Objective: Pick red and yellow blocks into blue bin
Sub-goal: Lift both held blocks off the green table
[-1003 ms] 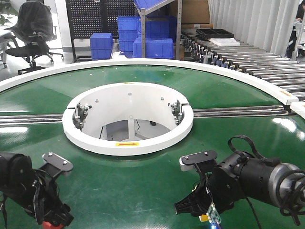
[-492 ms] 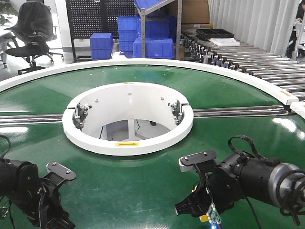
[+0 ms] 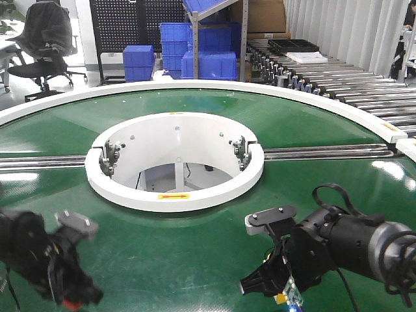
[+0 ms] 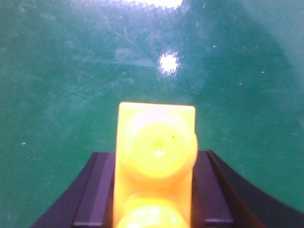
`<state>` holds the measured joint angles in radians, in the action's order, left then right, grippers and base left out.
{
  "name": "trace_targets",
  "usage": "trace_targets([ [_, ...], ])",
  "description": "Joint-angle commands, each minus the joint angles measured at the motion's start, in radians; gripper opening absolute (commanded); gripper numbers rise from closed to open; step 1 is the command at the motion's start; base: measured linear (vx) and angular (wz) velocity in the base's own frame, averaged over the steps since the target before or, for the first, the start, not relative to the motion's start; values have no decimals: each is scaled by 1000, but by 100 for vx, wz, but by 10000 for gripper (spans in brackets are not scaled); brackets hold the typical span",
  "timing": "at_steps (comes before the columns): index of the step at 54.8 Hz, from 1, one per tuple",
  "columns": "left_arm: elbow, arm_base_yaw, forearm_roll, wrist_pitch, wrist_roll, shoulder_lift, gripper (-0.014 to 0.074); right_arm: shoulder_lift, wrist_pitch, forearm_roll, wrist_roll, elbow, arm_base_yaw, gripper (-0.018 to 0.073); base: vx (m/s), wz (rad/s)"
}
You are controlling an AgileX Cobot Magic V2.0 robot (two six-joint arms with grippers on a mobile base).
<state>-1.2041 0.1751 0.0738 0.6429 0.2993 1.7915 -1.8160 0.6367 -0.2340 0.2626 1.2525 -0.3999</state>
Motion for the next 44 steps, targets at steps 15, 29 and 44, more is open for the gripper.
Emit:
trace_targets([
  [15, -13, 3, 183, -176, -13, -458, -1, 296, -3, -22, -61, 24, 2, -9, 0, 0],
  [29, 256, 3, 185, -311, -12, -816, -1, 556, -227, 8, -48, -138, 1, -8, 0, 0],
  [44, 593, 2, 227, -443, -13, -1235, -1, 819, -414, 10, -50, -443, 1, -8, 0, 0],
])
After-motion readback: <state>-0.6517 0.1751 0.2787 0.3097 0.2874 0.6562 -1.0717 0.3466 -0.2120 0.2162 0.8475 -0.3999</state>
